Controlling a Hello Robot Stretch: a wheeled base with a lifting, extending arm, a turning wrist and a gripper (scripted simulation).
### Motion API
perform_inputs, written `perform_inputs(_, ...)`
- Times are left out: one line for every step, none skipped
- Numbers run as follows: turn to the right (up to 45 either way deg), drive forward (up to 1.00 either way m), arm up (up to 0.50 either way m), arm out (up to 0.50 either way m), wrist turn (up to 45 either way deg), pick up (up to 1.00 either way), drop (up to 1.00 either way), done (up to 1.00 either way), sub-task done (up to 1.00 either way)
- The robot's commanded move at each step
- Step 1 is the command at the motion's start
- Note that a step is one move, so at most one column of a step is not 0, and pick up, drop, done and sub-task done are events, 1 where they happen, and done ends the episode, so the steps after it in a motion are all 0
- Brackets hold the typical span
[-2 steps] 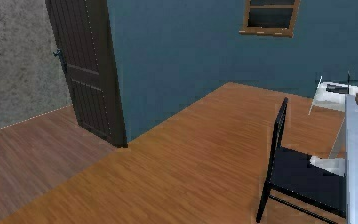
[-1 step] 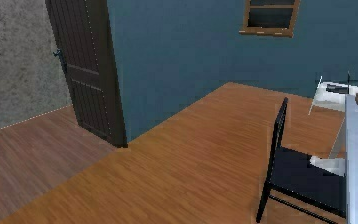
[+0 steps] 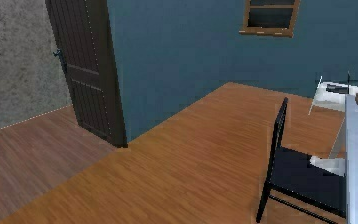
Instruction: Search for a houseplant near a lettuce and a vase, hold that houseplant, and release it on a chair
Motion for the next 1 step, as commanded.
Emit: perform_inputs(0.0, 0.00, 0.00, 0.00, 0.0, 0.00, 0.00, 1.00, 0.00)
